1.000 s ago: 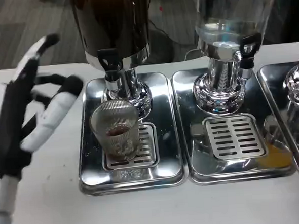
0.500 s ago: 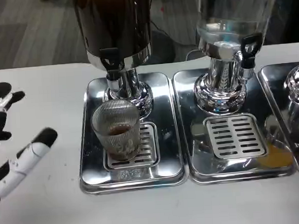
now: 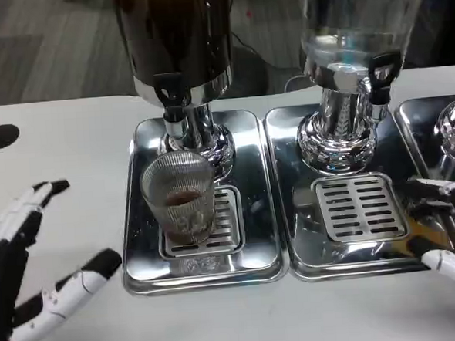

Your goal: Grasp the cup under the faucet to collect the drink, then remove the cup.

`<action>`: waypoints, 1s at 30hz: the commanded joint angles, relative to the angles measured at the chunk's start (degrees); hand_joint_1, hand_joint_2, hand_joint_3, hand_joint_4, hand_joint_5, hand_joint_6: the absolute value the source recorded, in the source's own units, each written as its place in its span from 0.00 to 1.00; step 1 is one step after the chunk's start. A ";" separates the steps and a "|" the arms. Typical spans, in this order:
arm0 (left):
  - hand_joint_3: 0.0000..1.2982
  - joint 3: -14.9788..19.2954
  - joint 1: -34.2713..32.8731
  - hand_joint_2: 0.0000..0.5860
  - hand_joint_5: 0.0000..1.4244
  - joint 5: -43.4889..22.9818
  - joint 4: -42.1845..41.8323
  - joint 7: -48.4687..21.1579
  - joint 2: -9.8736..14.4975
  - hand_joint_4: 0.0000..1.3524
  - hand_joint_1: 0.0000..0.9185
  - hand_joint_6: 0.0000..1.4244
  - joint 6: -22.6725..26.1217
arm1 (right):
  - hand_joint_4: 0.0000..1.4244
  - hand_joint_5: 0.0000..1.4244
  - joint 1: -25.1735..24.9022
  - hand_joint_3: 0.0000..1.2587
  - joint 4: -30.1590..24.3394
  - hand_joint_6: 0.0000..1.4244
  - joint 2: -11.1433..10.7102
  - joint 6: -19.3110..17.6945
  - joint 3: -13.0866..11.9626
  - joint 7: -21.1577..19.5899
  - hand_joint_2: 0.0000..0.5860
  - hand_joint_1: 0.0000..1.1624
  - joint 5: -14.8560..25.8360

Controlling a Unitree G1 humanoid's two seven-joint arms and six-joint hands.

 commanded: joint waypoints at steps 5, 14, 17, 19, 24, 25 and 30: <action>0.12 -0.36 4.21 0.09 0.06 -0.69 -0.52 1.06 -1.25 0.03 0.00 0.25 -4.09 | 0.16 0.21 -2.49 0.23 -3.48 0.11 -2.25 -1.88 0.74 0.04 0.38 0.47 -4.08; 0.12 -0.41 7.45 0.09 0.06 -0.67 -0.94 1.75 -2.64 0.03 0.00 0.25 -6.92 | 0.16 0.21 -4.72 0.20 -7.03 0.13 -1.30 -1.50 3.58 0.23 0.28 0.51 -5.04; 0.12 -0.49 8.74 0.09 0.06 -0.73 -1.32 1.98 -3.28 0.03 0.00 0.25 -7.44 | 0.16 0.21 -5.32 0.20 -8.17 0.15 -0.07 -0.26 5.12 0.40 0.26 0.51 -4.08; 0.12 -0.61 9.30 0.09 0.06 -0.78 -1.29 2.08 -3.59 0.03 0.00 0.25 -7.64 | 0.16 0.21 -5.47 0.19 -8.70 0.15 0.51 0.19 5.89 0.45 0.26 0.52 -3.99; 0.12 -0.82 10.42 0.10 0.06 -0.86 -0.88 2.35 -4.30 0.03 0.00 0.25 -8.60 | 0.14 0.20 -5.75 0.19 -10.15 0.14 1.91 1.91 8.29 0.76 0.27 0.52 -4.18; 0.12 -0.85 10.60 0.10 0.06 -0.93 -0.83 2.39 -4.42 0.03 0.00 0.25 -8.82 | 0.14 0.20 -5.92 0.19 -10.37 0.13 2.37 2.58 8.94 1.01 0.27 0.52 -3.99; 0.12 -0.94 11.09 0.11 0.06 -1.07 -0.45 2.43 -4.72 0.03 0.00 0.25 -9.72 | 0.11 0.18 -6.44 0.17 -10.92 0.12 3.96 4.92 10.66 1.67 0.28 0.52 -3.00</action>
